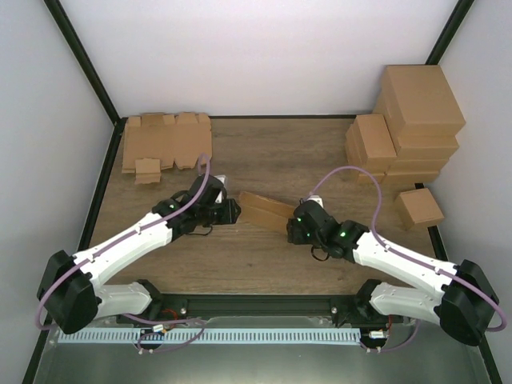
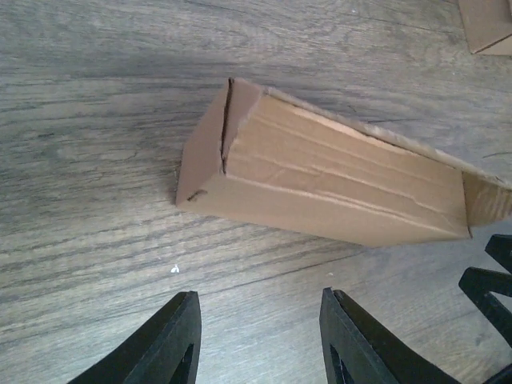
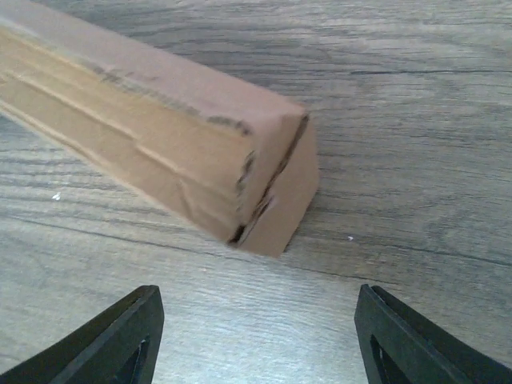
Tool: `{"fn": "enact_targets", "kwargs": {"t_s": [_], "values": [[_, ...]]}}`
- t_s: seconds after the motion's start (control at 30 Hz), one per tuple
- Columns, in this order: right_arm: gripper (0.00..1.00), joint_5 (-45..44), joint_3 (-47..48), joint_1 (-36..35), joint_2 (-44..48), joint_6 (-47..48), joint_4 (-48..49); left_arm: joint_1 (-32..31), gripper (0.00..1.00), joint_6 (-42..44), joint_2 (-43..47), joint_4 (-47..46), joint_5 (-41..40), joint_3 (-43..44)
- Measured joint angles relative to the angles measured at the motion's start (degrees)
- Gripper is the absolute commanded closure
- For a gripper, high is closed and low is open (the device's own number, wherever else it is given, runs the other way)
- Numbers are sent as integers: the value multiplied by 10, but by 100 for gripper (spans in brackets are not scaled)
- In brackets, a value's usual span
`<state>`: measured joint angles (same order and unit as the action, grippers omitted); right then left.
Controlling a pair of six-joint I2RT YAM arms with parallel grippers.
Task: Fold the paper box
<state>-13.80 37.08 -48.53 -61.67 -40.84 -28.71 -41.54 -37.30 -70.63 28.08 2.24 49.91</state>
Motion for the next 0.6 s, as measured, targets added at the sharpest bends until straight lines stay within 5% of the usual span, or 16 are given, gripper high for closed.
{"fn": "enact_targets", "kwargs": {"t_s": [0.33,0.43,0.5,0.6], "values": [[30,72,43,44,-3,34,-17,29,57,17,1,7,55,31],[36,94,57,53,7,42,-23,50,78,21,1,-2,92,41],[58,113,66,65,16,49,-25,75,93,29,-3,-16,131,43],[98,166,74,101,31,61,-15,117,96,35,-20,-34,186,52]]}}
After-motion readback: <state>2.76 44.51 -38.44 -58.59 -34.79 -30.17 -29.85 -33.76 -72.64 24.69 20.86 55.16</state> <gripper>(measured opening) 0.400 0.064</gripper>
